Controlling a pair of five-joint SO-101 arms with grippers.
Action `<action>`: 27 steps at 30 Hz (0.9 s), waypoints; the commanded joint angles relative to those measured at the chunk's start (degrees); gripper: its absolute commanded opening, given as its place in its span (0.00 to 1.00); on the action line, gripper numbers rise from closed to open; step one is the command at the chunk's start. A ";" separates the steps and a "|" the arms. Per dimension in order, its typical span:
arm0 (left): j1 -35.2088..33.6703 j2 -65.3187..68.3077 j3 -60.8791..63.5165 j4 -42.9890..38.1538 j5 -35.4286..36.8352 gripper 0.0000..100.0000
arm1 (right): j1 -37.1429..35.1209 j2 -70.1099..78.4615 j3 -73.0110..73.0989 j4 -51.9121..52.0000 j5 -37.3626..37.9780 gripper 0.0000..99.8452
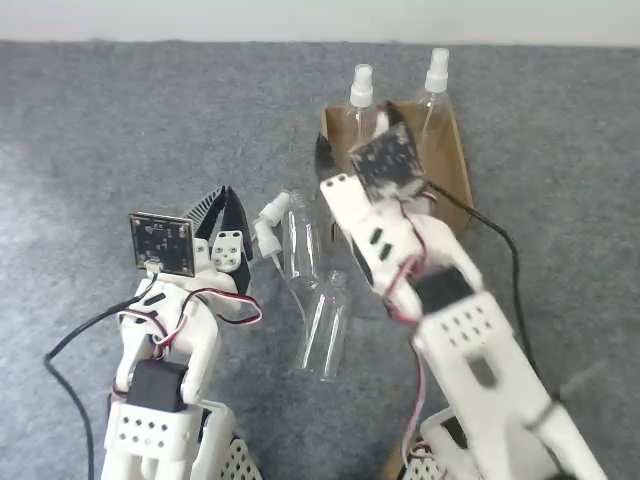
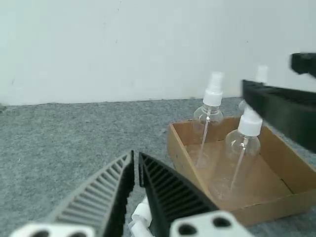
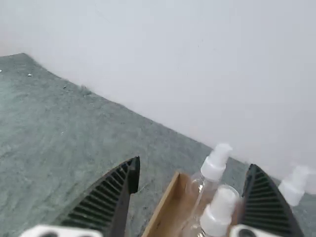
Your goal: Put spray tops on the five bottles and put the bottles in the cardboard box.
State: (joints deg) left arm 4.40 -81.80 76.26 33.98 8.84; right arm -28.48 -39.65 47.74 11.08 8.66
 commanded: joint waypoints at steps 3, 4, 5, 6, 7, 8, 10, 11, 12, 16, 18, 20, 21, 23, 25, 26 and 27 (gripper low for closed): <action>-0.35 -0.62 -0.48 -1.49 -0.62 0.01 | -0.31 -20.18 -0.88 21.05 0.70 0.29; -0.35 -0.62 -0.48 -1.49 -0.62 0.01 | -0.22 -22.29 -0.88 22.64 0.70 0.29; -0.35 -0.62 -0.48 -1.49 -0.62 0.01 | -0.13 -24.04 -0.88 23.87 0.70 0.29; -0.35 -0.62 -0.48 -1.49 -0.62 0.01 | -0.04 -25.54 -0.88 24.92 0.70 0.29; -0.35 -0.62 -0.48 -1.41 -0.62 0.01 | -0.04 -26.77 -0.88 25.63 0.70 0.29; -0.35 -0.62 -0.48 -1.41 -0.62 0.01 | -0.31 -28.00 -0.88 26.15 0.70 0.29; -0.35 -0.62 -0.48 -1.32 -0.62 0.01 | -0.31 -29.58 -1.32 27.38 0.70 0.29; -0.35 -0.62 -0.48 -1.32 -0.62 0.01 | -0.31 -29.93 -2.20 28.97 0.62 0.29; -0.35 -0.62 -0.57 -1.32 -0.62 0.01 | -0.31 -30.02 -3.34 30.64 0.09 0.29; -0.35 -0.62 -0.57 -1.32 -0.62 0.01 | -0.57 -28.44 -8.18 37.05 -6.07 0.29; -0.44 -0.62 -0.66 -1.41 -0.62 0.01 | -2.77 -26.07 -9.32 40.04 -8.62 0.29; -1.05 -0.26 -1.54 -0.79 -0.53 0.01 | -5.85 -22.90 -9.32 42.77 -11.25 0.29; -2.29 -0.18 -2.51 1.49 -0.62 0.01 | -7.87 -21.05 -9.41 43.82 -12.75 0.29; -7.56 -0.18 -4.26 7.74 -4.13 0.01 | -11.82 -17.01 -9.49 45.85 -14.68 0.29; -15.47 -0.18 -4.97 10.55 -9.85 0.01 | -15.52 -12.35 -9.32 46.90 -15.21 0.29; -19.78 -0.18 -4.62 10.64 -11.96 0.01 | -17.19 -9.89 -9.23 46.90 -15.56 0.29; -23.74 -0.18 -3.65 10.64 -13.63 0.01 | -18.51 -7.34 -9.23 46.73 -16.70 0.29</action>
State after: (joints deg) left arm -5.80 -81.80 74.59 42.42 2.95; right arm -41.32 -55.30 41.32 57.23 -5.23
